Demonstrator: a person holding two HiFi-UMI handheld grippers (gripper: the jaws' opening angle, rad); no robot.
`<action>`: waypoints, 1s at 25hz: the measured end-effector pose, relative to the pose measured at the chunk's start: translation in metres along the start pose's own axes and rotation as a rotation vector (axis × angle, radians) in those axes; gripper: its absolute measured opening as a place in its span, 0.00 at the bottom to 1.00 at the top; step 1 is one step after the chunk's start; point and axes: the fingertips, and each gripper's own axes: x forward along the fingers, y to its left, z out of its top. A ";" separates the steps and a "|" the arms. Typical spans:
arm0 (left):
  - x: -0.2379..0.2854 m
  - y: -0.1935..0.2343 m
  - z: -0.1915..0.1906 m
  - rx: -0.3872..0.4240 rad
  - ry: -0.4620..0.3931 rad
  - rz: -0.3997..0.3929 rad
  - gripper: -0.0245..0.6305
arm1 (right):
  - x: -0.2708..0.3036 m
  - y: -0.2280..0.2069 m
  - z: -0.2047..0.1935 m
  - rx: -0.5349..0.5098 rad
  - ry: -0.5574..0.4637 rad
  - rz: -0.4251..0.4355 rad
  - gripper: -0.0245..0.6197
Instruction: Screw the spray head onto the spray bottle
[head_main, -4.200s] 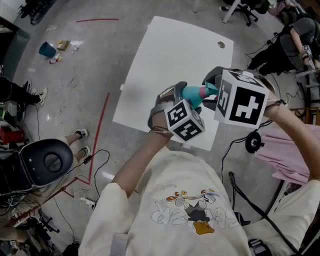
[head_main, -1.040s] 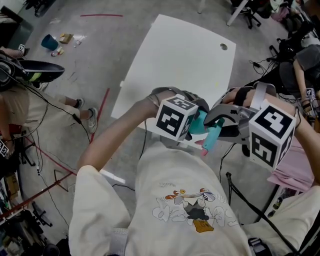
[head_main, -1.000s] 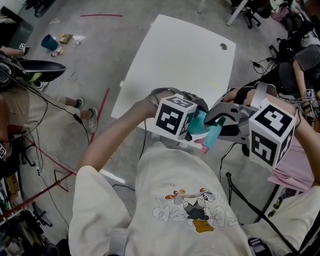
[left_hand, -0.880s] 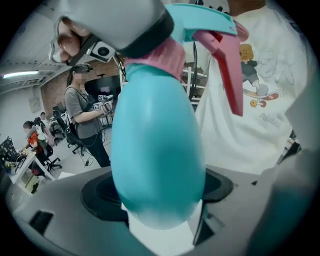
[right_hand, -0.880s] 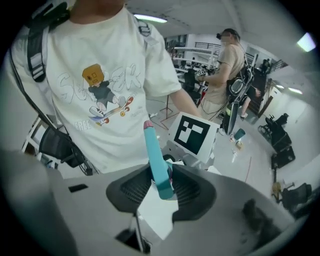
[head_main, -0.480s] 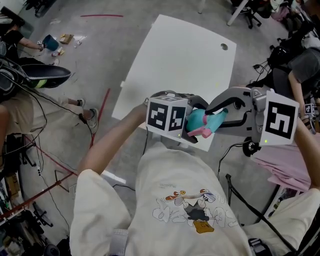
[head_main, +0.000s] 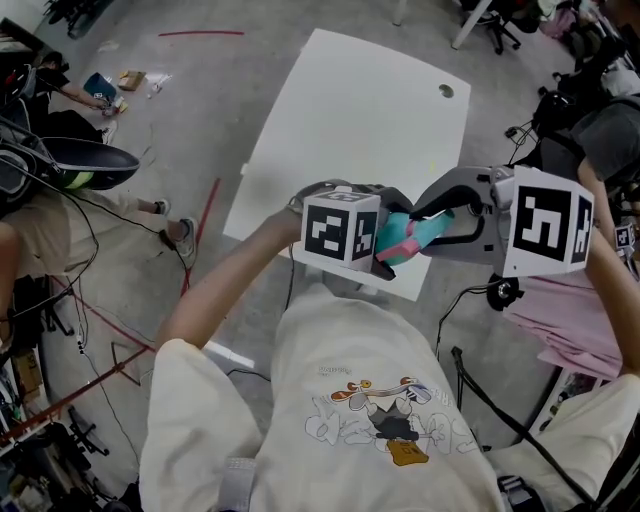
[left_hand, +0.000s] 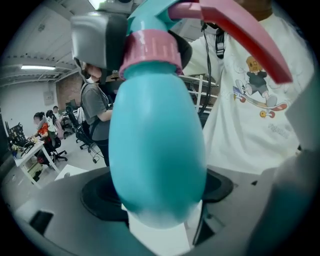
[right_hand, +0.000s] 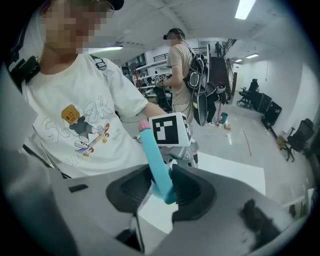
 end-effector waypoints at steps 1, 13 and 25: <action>-0.001 0.001 0.000 -0.010 -0.003 0.004 0.68 | -0.001 -0.002 0.000 0.019 -0.003 -0.007 0.24; 0.004 0.028 -0.026 -0.260 0.104 0.229 0.68 | 0.008 -0.031 -0.027 0.247 0.105 -0.136 0.24; 0.016 0.046 -0.027 -0.291 0.108 0.330 0.68 | 0.010 -0.034 -0.043 0.153 0.238 -0.163 0.31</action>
